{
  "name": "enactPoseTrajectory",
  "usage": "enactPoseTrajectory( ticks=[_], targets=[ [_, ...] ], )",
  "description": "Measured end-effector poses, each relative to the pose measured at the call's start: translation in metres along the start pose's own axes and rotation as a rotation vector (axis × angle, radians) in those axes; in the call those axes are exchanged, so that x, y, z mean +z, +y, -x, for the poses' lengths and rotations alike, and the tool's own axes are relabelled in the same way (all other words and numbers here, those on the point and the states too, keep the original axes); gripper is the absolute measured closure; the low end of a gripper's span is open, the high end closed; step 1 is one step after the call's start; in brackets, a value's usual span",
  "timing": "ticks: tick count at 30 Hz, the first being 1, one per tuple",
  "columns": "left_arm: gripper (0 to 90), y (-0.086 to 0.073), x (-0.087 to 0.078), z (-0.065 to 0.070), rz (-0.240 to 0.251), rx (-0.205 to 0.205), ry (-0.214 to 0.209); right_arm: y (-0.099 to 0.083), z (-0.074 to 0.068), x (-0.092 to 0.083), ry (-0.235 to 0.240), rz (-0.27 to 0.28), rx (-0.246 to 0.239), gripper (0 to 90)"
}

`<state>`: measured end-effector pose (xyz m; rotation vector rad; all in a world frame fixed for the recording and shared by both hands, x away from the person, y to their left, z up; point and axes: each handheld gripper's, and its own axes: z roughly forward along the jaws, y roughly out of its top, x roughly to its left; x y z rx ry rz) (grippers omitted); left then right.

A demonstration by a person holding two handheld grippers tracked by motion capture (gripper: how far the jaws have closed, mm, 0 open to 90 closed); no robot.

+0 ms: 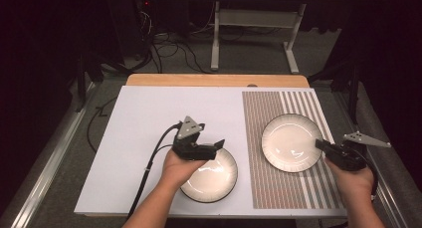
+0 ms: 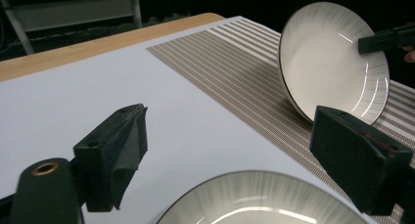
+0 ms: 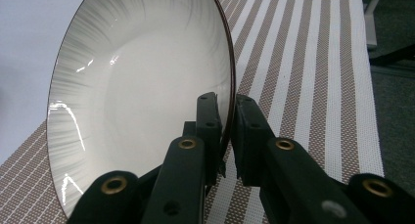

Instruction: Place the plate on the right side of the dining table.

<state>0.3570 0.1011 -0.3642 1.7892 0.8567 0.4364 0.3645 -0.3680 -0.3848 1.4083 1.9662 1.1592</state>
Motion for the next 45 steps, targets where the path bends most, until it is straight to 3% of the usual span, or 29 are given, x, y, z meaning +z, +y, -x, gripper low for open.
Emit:
enactPoseTrajectory(
  ticks=[3,6,11,14,21,26,31,33,45],
  targets=[
    [11.6,-0.004,-0.013,-0.004,0.019,0.0,0.018,0.0,0.0,0.002,-0.008,-0.009,0.009,84.0],
    [7.6,-0.014,-0.043,-0.015,0.045,0.001,0.061,0.0,0.001,0.006,-0.022,-0.031,0.009,82.9],
    [0.2,-0.023,-0.066,-0.021,0.05,0.008,0.086,0.001,0.002,0.01,-0.029,-0.046,0.014,82.3],
    [0.1,-0.034,-0.081,-0.029,0.061,0.009,0.107,0.002,0.003,0.012,-0.033,-0.053,0.027,82.3],
    [0.1,-0.05,-0.09,-0.04,0.066,-0.021,0.127,0.004,0.004,0.018,-0.036,-0.06,0.053,82.1],
    [0.1,-0.054,-0.095,-0.047,0.081,-0.039,0.13,0.004,0.009,0.025,-0.033,-0.072,0.116,82.0],
    [0.1,-0.056,-0.095,-0.05,0.074,-0.04,0.136,0.004,0.01,0.027,-0.041,-0.077,0.124,82.1],
    [0.1,-0.056,-0.094,-0.051,0.07,-0.035,0.138,0.004,0.011,0.03,-0.066,-0.098,0.111,81.4],
    [0.1,-0.058,-0.092,-0.051,0.057,-0.034,0.136,-0.002,0.016,0.041,-0.099,-0.132,0.15,80.2]
  ],
)
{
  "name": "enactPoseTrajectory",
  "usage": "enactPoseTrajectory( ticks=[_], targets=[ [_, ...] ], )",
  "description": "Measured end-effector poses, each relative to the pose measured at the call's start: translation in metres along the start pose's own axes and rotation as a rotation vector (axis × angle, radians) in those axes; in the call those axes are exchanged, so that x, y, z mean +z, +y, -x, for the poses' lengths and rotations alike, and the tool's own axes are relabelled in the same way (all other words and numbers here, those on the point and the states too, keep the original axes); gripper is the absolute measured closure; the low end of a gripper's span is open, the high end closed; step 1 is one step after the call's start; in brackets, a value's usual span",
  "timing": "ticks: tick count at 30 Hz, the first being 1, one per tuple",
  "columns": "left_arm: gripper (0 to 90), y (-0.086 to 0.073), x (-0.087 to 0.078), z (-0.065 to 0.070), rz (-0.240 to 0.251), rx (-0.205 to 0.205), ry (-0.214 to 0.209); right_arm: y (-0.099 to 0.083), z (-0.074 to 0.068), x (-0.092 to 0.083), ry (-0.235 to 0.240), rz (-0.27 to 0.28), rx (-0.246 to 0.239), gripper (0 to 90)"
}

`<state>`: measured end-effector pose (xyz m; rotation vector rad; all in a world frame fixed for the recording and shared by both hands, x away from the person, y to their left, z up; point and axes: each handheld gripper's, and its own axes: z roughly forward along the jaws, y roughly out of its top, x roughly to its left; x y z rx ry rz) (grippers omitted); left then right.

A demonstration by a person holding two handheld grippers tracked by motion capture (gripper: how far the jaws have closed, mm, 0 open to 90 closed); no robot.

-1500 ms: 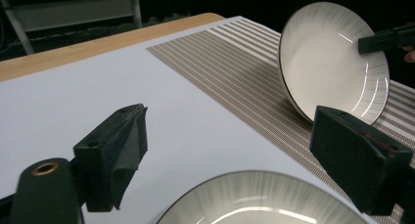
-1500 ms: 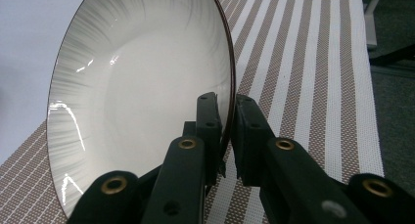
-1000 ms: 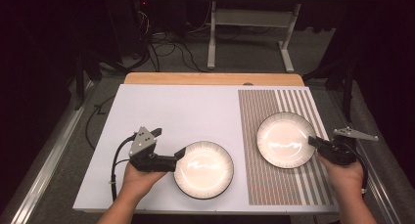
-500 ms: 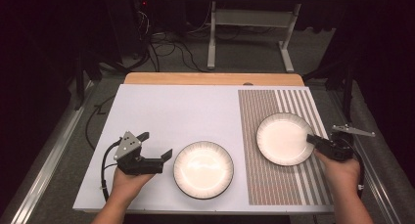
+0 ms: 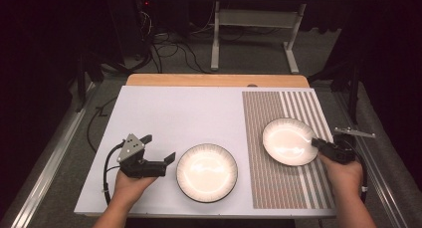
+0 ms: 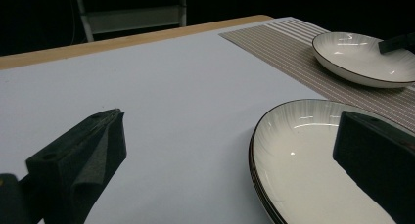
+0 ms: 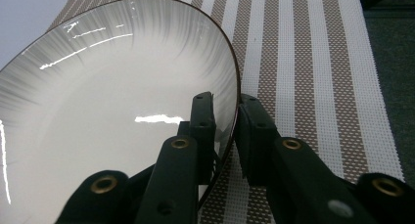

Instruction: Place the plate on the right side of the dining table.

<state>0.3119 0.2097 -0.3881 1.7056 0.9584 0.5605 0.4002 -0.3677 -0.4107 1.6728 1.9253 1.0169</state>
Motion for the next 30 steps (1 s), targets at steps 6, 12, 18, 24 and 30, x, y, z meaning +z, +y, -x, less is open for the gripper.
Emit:
enactPoseTrajectory(
  ticks=[6,12,18,24,30],
  targets=[
    [0.6,-0.001,-0.001,0.002,-0.001,0.017,0.002,-0.002,0.001,0.002,-0.007,-0.008,-0.021,77.7],
    [0.5,-0.001,-0.004,0.002,0.008,0.014,0.004,-0.001,-0.009,-0.012,-0.069,0.069,-0.118,59.8],
    [0.3,-0.002,-0.008,0.001,0.021,0.017,0.015,-0.002,-0.049,-0.035,0.049,0.19,-0.238,39.3],
    [0.1,-0.001,-0.013,0.001,0.031,0.023,0.019,-0.006,-0.091,-0.042,0.172,0.239,-0.339,20.6],
    [0.1,-0.001,-0.019,0.008,0.054,0.052,0.015,-0.018,-0.135,-0.053,0.263,0.3,-0.404,2.2]
  ],
)
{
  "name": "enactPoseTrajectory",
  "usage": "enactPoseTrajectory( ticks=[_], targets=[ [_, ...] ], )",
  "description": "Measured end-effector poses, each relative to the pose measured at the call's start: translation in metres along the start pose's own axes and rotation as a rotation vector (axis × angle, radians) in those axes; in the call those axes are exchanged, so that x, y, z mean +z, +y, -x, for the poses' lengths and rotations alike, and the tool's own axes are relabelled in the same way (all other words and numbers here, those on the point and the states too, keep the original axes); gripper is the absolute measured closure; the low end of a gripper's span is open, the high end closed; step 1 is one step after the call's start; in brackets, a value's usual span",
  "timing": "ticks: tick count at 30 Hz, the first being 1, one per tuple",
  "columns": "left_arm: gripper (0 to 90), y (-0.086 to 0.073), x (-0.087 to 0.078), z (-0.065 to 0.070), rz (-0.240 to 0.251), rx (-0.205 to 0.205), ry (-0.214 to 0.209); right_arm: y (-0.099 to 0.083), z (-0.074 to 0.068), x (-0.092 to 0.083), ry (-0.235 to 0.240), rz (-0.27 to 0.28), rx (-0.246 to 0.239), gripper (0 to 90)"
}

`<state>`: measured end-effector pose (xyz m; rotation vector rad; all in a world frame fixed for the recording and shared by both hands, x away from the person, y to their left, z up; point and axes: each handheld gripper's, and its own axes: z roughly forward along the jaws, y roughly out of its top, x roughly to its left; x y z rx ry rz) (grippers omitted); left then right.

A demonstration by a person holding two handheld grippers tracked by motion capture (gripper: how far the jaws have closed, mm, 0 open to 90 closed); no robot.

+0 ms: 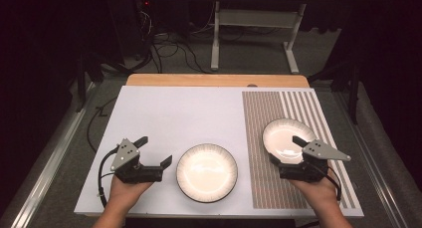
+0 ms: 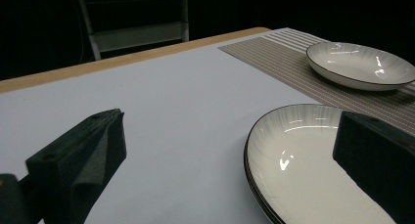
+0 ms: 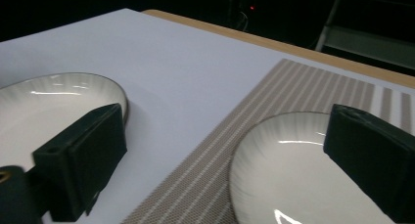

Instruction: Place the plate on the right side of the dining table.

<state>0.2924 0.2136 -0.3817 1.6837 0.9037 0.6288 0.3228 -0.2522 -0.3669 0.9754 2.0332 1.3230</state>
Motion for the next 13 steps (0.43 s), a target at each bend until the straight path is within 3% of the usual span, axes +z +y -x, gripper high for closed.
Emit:
enactPoseTrajectory(
  ticks=[1,4,13],
  targets=[
    [0.1,0.0005,-0.0015,0.0024,0.004,0.013,0.004,0.0003,-0.0104,-0.0014,0.016,0.012,-0.019,0.5],
    [0.1,0.0012,-0.0036,0.0054,0.018,0.014,-0.002,-0.0005,-0.018,-0.0033,0.03,0.021,-0.043,0.5],
    [0.1,0.0008,-0.0059,0.0045,0.032,0.004,0.004,-0.0025,-0.0192,-0.0018,0.047,0.018,-0.039,0.5]
  ],
)
